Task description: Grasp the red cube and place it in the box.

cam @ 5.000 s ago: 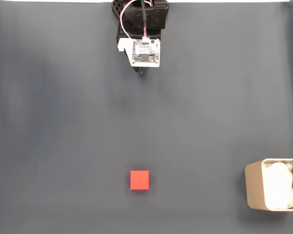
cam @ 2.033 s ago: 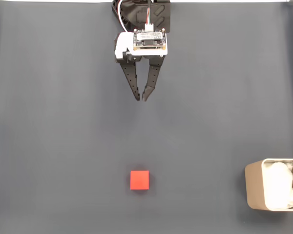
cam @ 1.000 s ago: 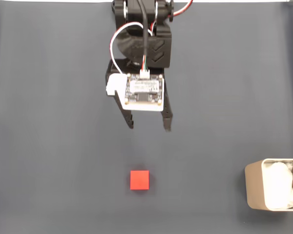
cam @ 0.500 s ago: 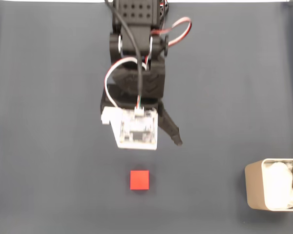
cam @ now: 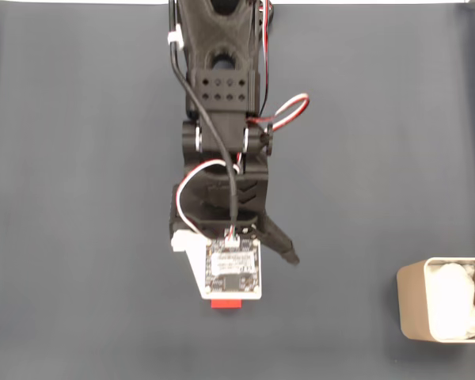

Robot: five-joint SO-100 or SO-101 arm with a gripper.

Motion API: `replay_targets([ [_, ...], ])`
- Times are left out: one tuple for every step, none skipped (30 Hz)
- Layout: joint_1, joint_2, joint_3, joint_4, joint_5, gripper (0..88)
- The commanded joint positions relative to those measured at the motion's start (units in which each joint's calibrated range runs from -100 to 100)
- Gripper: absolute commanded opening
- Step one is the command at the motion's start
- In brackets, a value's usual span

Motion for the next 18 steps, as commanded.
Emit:
replay_targets([
  [-0.5, 1.6, -6.3, -1.0, 0.2, 44.7],
  [-0.4, 2.5, -7.2, -1.0, 0.2, 44.8],
  [-0.4, 3.2, -8.1, -1.0, 0.1, 44.8],
  [-0.3, 3.9, -9.0, -1.0, 0.0, 44.8],
  [-0.3, 4.5, -9.5, -1.0, 0.0, 44.8],
  [-0.2, 5.1, -9.9, -1.0, 0.0, 44.9],
  [-0.2, 5.5, -10.4, -1.0, 0.0, 44.9],
  [-0.2, 6.0, -10.8, -1.0, 0.0, 45.0],
  [-0.1, 6.4, -11.2, -1.0, 0.0, 45.0],
  [-0.1, 7.0, -11.6, -1.0, 0.0, 45.0],
  [-0.1, 7.4, -12.2, -1.0, -0.1, 45.0],
  [-0.1, 7.9, -12.6, -1.0, -0.2, 45.0],
  [0.0, 8.4, -13.2, -1.0, -0.3, 45.0],
  [0.0, 8.9, -13.7, -1.0, -0.3, 45.0],
  [0.0, 9.3, -14.1, -1.0, -0.4, 45.0],
  [0.1, 9.8, -14.6, -1.0, -0.4, 45.0],
  [0.1, 10.2, -14.7, -1.0, -0.5, 45.1],
  [0.1, 10.5, -15.0, -1.0, -0.5, 45.1],
])
